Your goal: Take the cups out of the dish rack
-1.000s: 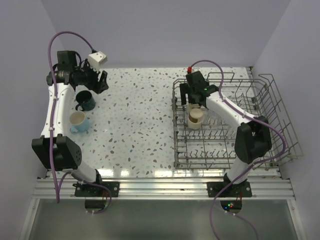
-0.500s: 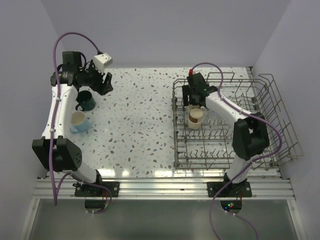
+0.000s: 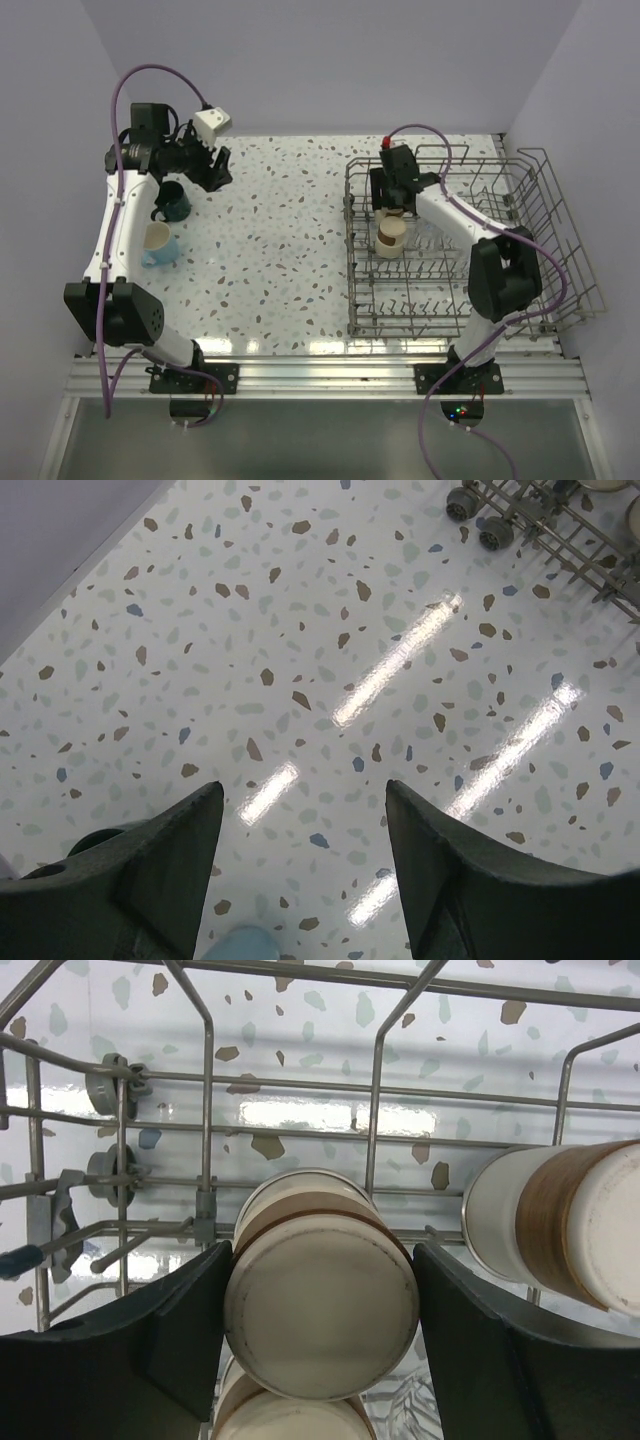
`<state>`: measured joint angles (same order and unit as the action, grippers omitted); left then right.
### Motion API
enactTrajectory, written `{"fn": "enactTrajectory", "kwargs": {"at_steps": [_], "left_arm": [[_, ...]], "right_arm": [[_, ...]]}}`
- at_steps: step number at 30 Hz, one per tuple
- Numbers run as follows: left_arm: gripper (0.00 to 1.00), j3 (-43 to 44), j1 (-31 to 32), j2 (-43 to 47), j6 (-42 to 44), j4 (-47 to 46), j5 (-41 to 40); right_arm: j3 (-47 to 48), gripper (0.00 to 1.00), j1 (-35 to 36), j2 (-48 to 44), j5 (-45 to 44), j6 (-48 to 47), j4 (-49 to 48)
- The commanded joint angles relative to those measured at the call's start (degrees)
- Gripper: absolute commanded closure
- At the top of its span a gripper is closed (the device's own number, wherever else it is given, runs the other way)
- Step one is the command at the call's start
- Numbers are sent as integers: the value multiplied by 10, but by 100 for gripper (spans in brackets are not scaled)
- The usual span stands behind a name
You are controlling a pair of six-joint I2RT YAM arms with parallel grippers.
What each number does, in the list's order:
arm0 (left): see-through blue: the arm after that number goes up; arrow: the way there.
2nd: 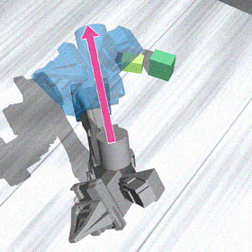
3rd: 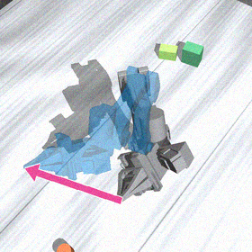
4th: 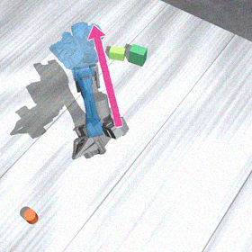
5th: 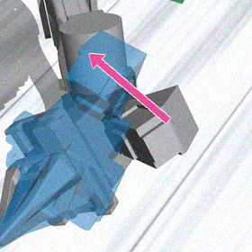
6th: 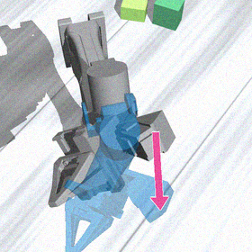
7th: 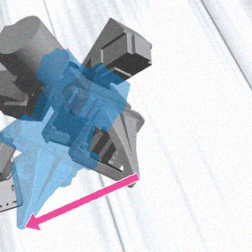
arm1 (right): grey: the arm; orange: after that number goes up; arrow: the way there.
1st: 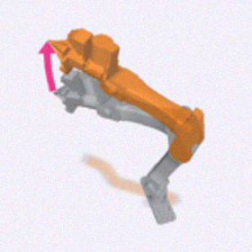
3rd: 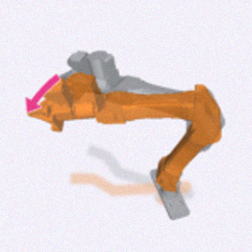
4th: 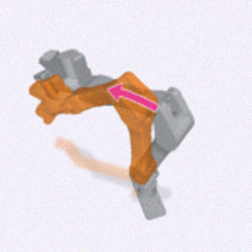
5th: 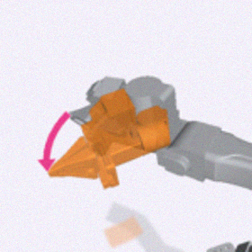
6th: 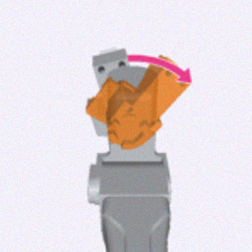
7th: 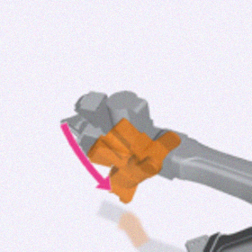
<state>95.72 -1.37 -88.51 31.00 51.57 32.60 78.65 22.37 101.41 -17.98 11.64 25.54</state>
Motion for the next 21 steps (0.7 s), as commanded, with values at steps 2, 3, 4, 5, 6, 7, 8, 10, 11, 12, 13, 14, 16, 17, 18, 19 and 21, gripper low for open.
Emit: {"fn": "enactTrajectory", "kwargs": {"at_steps": [2,3,4,5,6,7,8,10,11,12,13,14,16,17,18,19,21], "left_arm": [[31,11,5,30,-28,-11,54],[31,11,5,33,-35,-16,64],[31,10,5,38,-42,-22,86],[31,8,5,42,-52,-35,96],[31,3,5,45,-55,-42,106],[31,2,4,53,-56,-48,128],[30,-3,5,56,-62,-65,136],[30,-14,5,62,-76,-82,166],[30,-18,5,67,-90,-98,181],[30,-26,5,69,-102,-109,199],[30,-33,5,75,-117,-124,243],[30,-46,5,78,-162,-174,267],[30,-107,4,93,-234,-262,343],[30,-135,5,98,-335,-386,364],[30,-194,5,101,-397,-462,379],[30,-223,5,105,-460,-551,395],[30,-277,7,105,-600,-738,406]], "right_arm": [[11,77,-2,-95,-1,-16,7],[17,78,-2,-107,-3,-18,8],[21,79,-2,-118,-3,-19,9],[26,79,-1,-141,-4,-22,14],[38,79,-2,-149,-3,-24,18],[44,80,-2,-159,0,-24,21],[48,80,-2,-167,1,-23,28],[59,81,-2,-194,14,-22,28],[61,82,-2,-203,25,-14,22],[58,83,-2,-225,55,-5,15],[54,85,-1,-234,81,8,5],[46,87,0,-246,110,45,-34],[8,88,3,-268,224,92,-100],[-6,88,4,-272,258,141,-176],[-25,89,12,-274,289,164,-212],[-30,89,16,-272,324,184,-240],[-35,91,34,-269,342,228,-311]]}}
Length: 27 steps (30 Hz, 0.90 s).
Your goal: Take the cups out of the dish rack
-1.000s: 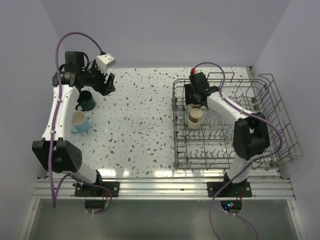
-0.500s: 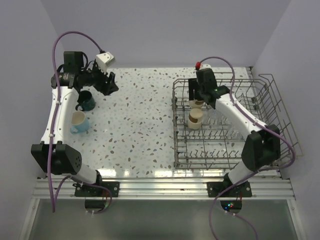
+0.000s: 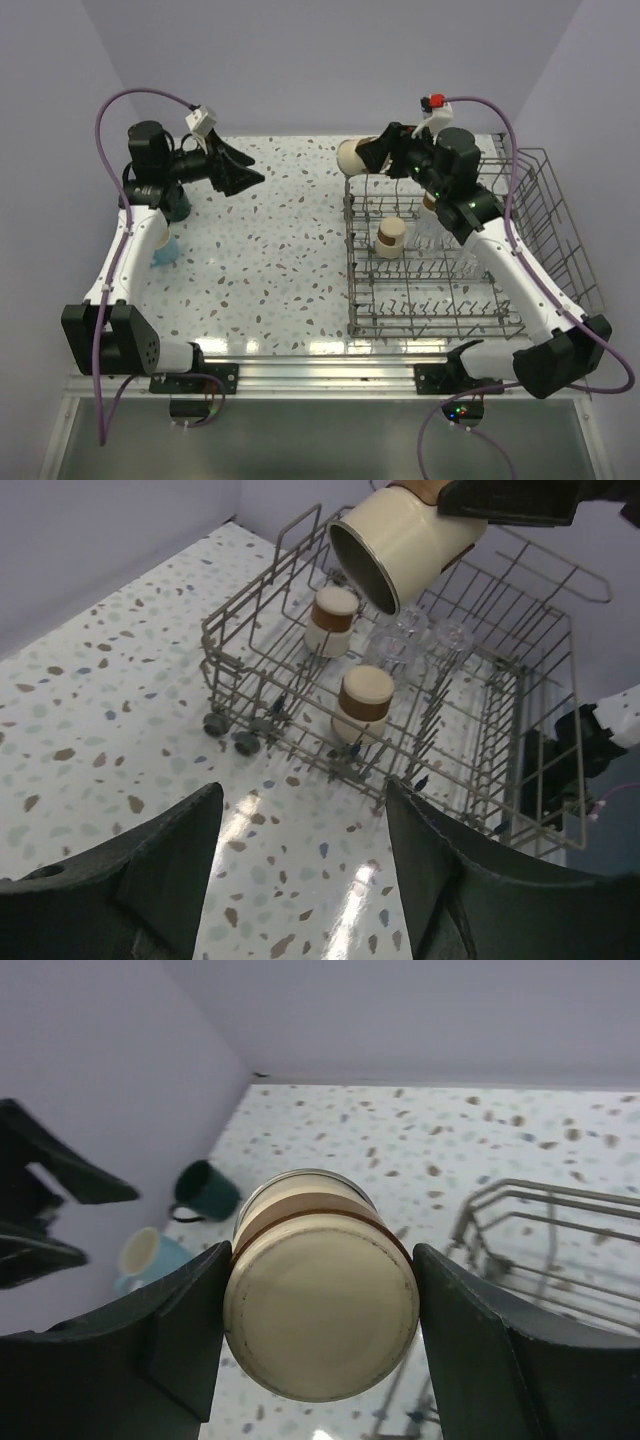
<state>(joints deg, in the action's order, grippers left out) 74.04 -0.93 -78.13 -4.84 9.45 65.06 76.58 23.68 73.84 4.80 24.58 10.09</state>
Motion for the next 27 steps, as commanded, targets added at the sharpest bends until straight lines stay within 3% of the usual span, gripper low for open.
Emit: {"fn": "enactTrajectory", "kwargs": {"at_steps": [1,9,18,22,27], "left_arm": [[30,-66,5,-2,-267,-353,87],[28,-64,52,0,-307,-409,86],[29,-70,58,-7,-359,-473,79],[34,-76,72,-13,-413,-533,85],[51,-84,76,-10,-459,-589,84]], "right_arm": [[-13,91,27,14,123,116,-186],[24,91,102,59,128,136,-243],[14,92,113,79,146,173,-288],[13,92,116,89,152,182,-296],[16,92,117,99,161,188,-306]]}}
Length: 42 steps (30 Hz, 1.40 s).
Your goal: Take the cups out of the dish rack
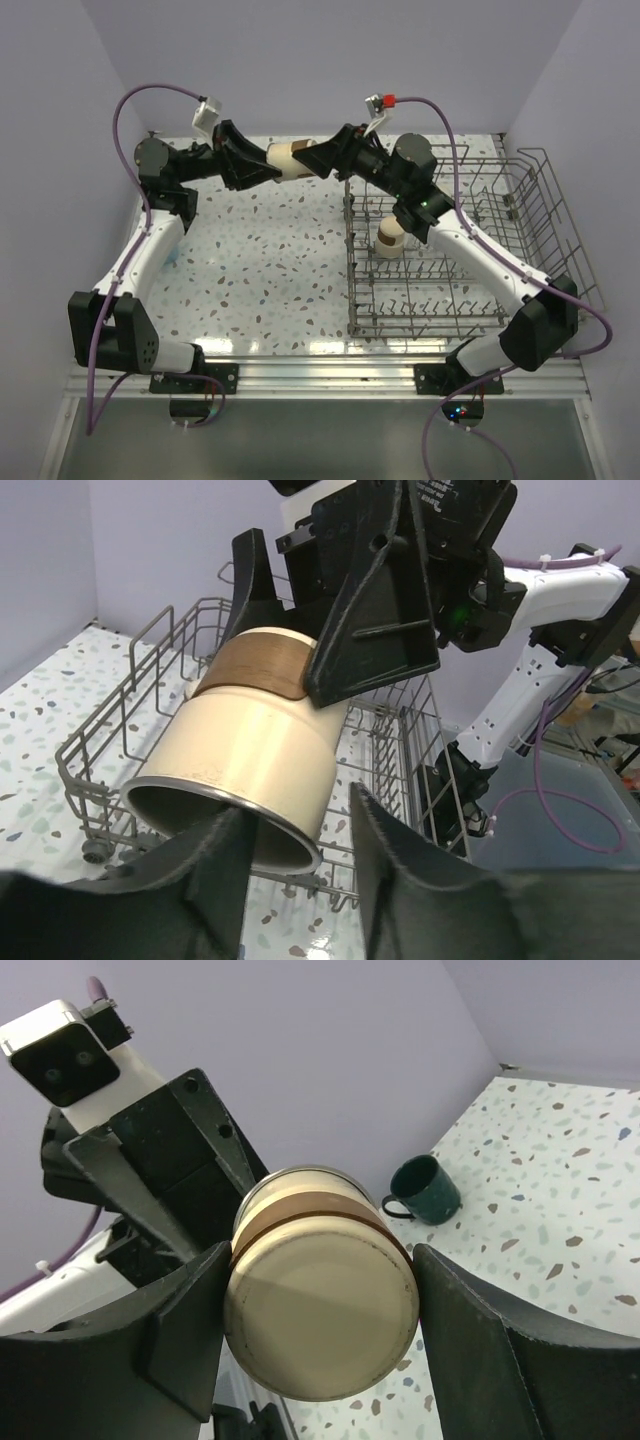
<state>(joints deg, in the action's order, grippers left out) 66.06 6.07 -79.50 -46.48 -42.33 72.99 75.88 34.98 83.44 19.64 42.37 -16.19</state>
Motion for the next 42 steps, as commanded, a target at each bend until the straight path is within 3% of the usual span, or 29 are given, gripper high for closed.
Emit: {"fn": "enactTrajectory", "kwargs": {"at_steps": [1,3,4,7,9,10,11,12,13,14,16,18,25,29,34,42], "left_arm": [[59,-3,6,7,-42,-69,0],[68,-1,7,7,-48,-70,-5],[81,-1,7,7,-48,-66,-9],[100,6,7,8,-34,-17,-17],[100,13,6,11,12,31,-23],[100,15,6,18,37,93,-32],[100,27,6,22,103,140,-39],[100,38,5,26,148,194,-61],[100,51,5,27,196,313,-74],[100,83,5,27,295,375,-92],[100,111,4,22,379,531,-158],[100,142,5,15,487,602,-206],[100,210,7,-71,700,802,-478],[100,245,9,-127,786,861,-563],[100,254,24,-196,829,880,-672],[100,308,54,-286,862,882,-776]], "right_arm": [[23,92,4,7,15,14,-43],[23,92,10,16,27,19,-47],[23,93,11,20,30,21,-49],[15,91,14,25,30,18,-46],[9,81,15,26,23,8,-29],[9,73,14,26,22,-5,-18],[9,49,15,26,19,-13,3],[9,37,14,25,10,-21,14],[9,26,14,24,4,-38,25],[9,20,14,23,-5,-46,46],[9,7,14,14,-32,-69,70],[9,2,15,8,-49,-87,102],[7,2,14,-36,-126,-169,192],[9,2,13,-62,-150,-209,232],[11,2,13,-86,-198,-240,283],[-2,2,12,-109,-268,-265,334]]}}
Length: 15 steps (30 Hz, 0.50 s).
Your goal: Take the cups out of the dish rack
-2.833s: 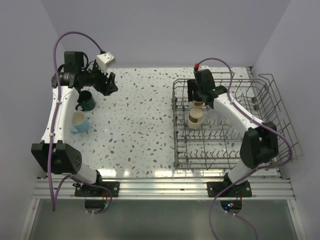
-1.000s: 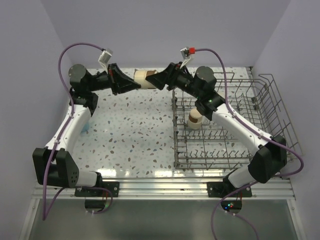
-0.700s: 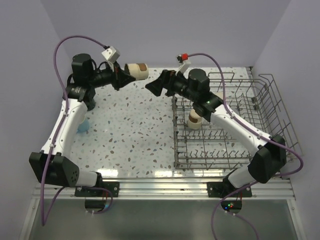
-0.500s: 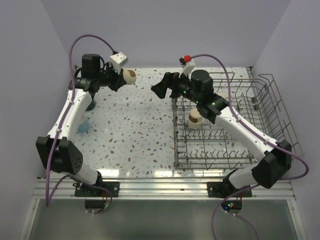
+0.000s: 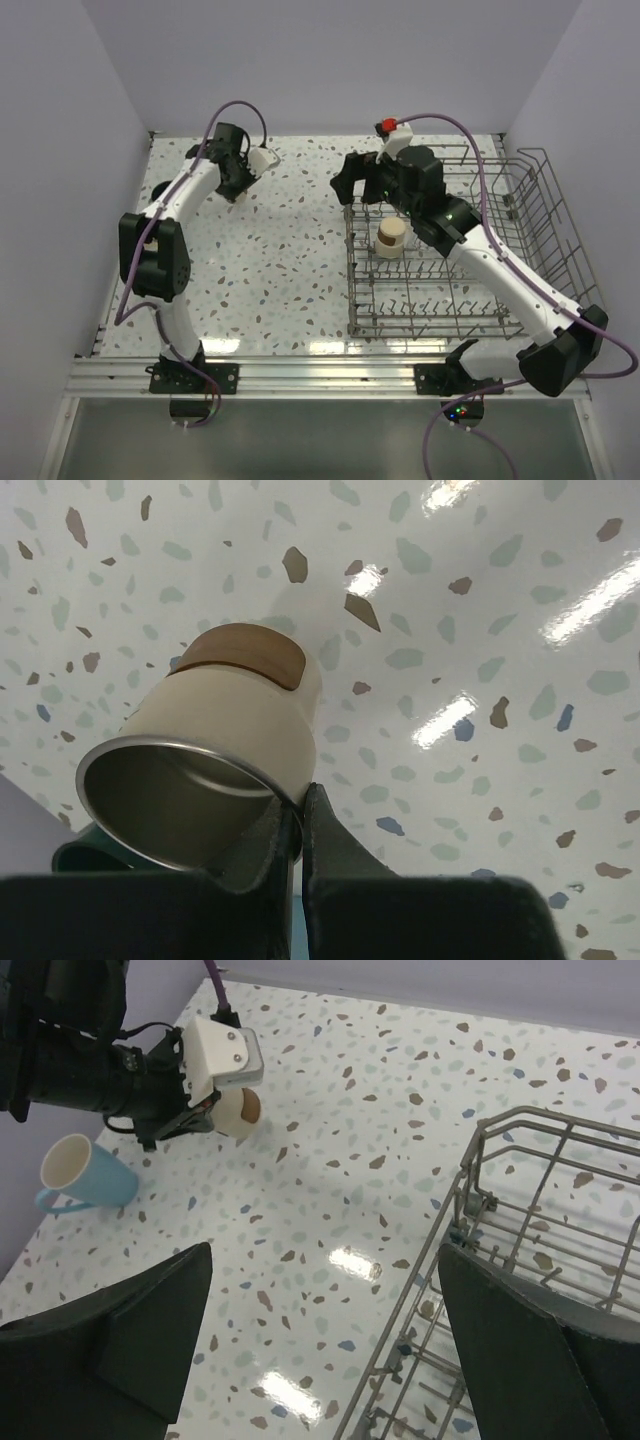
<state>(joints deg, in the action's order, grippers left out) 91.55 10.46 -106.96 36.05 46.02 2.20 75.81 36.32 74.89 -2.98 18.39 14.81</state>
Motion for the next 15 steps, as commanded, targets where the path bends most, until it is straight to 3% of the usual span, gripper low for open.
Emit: {"fn": "enactTrajectory", "kwargs": {"at_steps": [1,7,15], "left_arm": [[100,60,16,-27,39,1,-82],[100,86,40,-82,81,13,-127],[100,185,38,-156,111,85,-114]], "right_arm": [[-5,2,0,-27,-41,-27,24],[-17,2,-1,-27,-39,-31,29],[-24,2,-2,-33,-29,-39,34]]}}
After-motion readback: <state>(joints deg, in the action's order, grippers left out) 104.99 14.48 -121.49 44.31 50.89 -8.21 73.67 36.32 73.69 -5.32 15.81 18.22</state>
